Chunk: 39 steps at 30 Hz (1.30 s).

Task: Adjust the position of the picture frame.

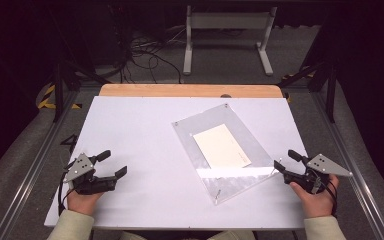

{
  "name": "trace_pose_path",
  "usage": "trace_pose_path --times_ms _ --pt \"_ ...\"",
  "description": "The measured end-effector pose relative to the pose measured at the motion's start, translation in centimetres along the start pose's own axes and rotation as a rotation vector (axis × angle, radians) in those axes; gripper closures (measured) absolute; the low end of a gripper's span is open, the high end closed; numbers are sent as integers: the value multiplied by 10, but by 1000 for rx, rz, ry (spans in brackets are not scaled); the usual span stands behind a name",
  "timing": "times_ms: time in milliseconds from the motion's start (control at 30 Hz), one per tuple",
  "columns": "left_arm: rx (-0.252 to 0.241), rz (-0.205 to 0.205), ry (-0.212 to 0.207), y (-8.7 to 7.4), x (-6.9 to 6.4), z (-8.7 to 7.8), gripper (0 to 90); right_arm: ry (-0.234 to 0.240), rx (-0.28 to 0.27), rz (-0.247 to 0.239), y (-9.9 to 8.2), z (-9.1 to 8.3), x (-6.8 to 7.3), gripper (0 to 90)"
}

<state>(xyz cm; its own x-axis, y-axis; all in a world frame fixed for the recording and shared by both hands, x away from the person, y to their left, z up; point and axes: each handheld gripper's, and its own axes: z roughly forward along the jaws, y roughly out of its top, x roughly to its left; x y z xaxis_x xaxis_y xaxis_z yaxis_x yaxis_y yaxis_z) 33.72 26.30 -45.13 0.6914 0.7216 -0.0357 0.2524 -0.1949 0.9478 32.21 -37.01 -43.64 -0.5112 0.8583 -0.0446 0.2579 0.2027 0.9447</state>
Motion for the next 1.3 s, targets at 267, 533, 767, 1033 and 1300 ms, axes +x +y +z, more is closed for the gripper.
trace_pose_path --times_ms 267,533,767,1033,1300 --pt "1 -1 -1 0 -1 1 152 20 57 -16 -2 2 -2 520" --pt "8 3 -4 0 -1 2 154 50 159 -51 -5 12 0 776" --pt "11 3 -7 0 -1 2 155 33 191 -64 0 16 -7 841" --pt "23 14 -15 1 -4 7 155 -30 200 -29 9 39 -35 842" --pt "36 13 -18 1 -5 9 159 -85 163 22 10 58 -55 840"
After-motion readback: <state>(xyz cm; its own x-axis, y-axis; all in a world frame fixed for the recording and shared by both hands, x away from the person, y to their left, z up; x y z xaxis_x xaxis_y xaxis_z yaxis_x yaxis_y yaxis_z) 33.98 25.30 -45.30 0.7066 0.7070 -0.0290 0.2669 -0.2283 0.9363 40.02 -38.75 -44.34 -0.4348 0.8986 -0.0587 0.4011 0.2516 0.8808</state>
